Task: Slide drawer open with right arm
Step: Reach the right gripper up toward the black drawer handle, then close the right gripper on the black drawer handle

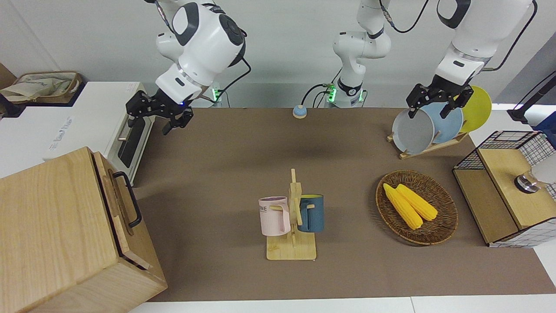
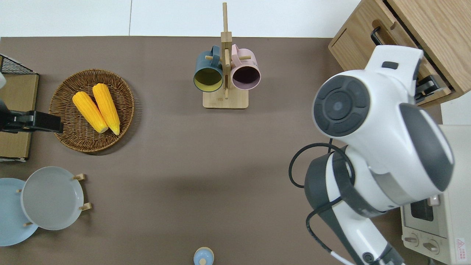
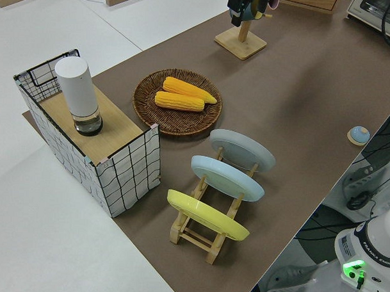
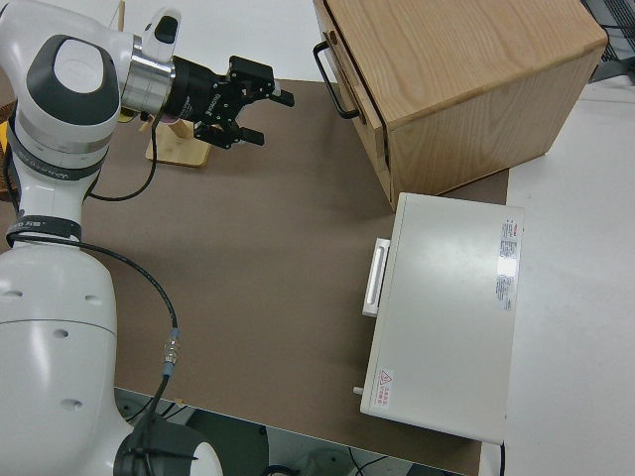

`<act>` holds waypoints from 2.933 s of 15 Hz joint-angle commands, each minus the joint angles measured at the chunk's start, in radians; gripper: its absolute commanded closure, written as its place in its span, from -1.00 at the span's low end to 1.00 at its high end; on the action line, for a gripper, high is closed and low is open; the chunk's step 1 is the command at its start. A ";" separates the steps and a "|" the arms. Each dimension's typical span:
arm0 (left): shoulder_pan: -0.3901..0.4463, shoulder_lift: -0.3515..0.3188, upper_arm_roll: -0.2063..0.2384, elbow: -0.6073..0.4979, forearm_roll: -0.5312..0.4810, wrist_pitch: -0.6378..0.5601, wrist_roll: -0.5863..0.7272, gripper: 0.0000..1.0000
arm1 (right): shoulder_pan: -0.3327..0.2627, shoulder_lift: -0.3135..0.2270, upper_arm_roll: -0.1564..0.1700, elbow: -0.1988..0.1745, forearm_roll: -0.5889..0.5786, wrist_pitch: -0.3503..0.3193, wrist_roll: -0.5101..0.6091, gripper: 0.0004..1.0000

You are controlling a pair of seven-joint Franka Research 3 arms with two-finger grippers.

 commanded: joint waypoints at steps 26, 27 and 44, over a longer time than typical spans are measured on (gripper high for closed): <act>-0.017 0.013 0.017 0.020 0.012 0.000 0.008 -0.99 | -0.003 0.250 -0.029 -0.214 -0.850 0.114 0.503 -0.96; -0.017 0.013 0.017 0.020 0.012 0.000 0.008 -0.99 | -0.008 0.252 -0.031 -0.222 -0.867 0.119 0.518 -0.96; -0.017 0.013 0.017 0.020 0.011 0.000 0.008 -0.99 | -0.050 0.263 -0.031 -0.213 -0.951 0.252 0.578 -0.95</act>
